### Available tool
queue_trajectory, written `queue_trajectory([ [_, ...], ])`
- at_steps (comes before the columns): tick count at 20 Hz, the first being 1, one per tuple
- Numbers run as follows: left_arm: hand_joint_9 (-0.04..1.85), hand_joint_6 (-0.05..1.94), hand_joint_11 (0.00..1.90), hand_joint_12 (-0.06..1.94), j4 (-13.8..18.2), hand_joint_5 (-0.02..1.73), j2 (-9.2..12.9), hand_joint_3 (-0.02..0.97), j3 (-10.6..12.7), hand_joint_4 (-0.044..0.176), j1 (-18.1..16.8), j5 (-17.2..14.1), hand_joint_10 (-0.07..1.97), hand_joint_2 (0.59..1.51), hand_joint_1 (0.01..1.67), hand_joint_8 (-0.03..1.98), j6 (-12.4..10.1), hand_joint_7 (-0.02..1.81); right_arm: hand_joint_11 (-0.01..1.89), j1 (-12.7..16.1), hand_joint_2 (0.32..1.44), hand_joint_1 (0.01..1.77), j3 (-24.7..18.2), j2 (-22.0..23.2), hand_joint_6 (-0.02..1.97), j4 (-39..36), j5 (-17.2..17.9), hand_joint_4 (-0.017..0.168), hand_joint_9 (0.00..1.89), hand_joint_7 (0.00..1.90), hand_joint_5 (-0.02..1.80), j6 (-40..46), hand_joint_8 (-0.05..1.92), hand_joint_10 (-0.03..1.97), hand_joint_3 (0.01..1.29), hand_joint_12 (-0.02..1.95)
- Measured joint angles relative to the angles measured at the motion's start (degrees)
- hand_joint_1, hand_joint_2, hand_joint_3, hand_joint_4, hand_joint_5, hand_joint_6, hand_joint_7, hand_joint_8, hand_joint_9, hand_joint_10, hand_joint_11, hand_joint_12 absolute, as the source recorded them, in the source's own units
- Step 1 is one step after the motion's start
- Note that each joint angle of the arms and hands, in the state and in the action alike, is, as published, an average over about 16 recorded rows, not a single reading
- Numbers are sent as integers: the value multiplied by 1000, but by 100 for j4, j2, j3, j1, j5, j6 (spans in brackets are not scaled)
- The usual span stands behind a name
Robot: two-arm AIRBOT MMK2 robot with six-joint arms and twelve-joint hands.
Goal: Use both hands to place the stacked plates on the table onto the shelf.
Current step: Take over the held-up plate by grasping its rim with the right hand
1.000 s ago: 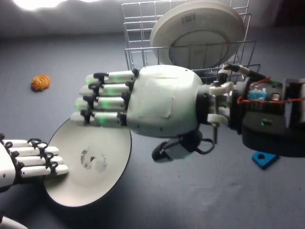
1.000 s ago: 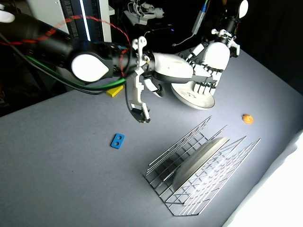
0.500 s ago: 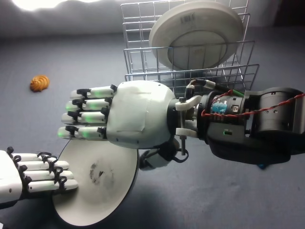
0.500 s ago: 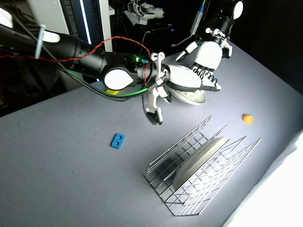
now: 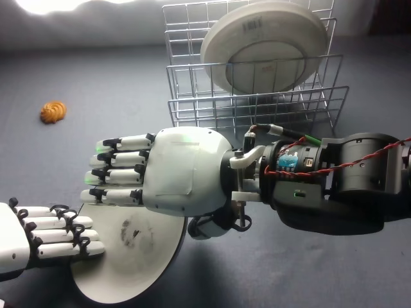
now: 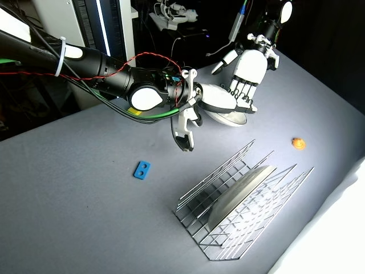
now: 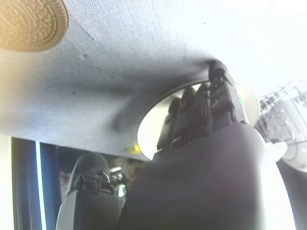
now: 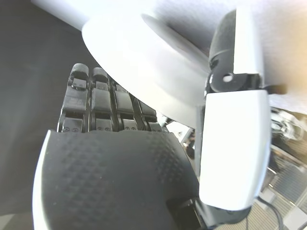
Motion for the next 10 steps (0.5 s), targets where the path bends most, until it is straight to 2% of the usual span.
queue_trajectory([
  [6, -22, -30, 34, 41, -41, 23, -4, 15, 4, -9, 20, -12, -48, 1123, 18, -16, 3, 8, 19, -13, 880, 1046, 1, -126, 35, 0, -5, 4, 14, 14, 22, -152, 15, -1, 14, 10],
  [10, -22, -29, 34, 35, -69, 21, -7, 15, 7, -8, 34, -21, -49, 1120, 17, -16, 6, 8, 19, -12, 902, 1052, 3, -181, 35, 0, -16, 4, 60, 76, 94, -229, 15, 4, 14, 181],
])
